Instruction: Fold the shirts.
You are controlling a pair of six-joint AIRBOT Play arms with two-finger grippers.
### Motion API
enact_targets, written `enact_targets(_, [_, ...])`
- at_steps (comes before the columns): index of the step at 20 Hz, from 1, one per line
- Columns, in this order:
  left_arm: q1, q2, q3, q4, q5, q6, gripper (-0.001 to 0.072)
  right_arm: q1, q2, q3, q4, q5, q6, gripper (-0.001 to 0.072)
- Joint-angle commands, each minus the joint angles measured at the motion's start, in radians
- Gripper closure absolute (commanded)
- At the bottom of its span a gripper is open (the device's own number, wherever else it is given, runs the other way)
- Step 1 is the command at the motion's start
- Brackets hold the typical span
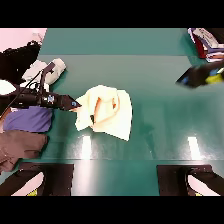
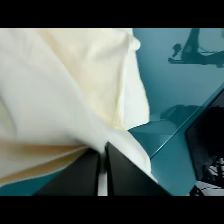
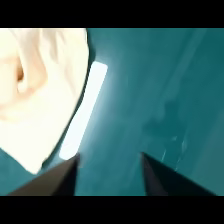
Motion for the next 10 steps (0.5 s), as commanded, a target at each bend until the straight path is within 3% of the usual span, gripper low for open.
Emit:
enact_targets(1, [0.000, -0.003, 0.011, 0.214, -0.010, -0.068, 0.0679, 0.002, -0.008, -0.343, 0.184, -0.143, 0.006, 0.0253])
enact_targets(5, [0.000, -0.003, -0.010, 0.278, -0.010, -0.087, 0.0679, 0.027, -0.132, -0.562, 0.440, -0.340, -0.099, 0.0285])
enact_targets(10, [0.000, -0.003, -0.010, 0.278, 0.034, -0.125, 0.0679, 0.202, -0.315, -0.519, 0.457, -0.424, -0.107, 0.0285])
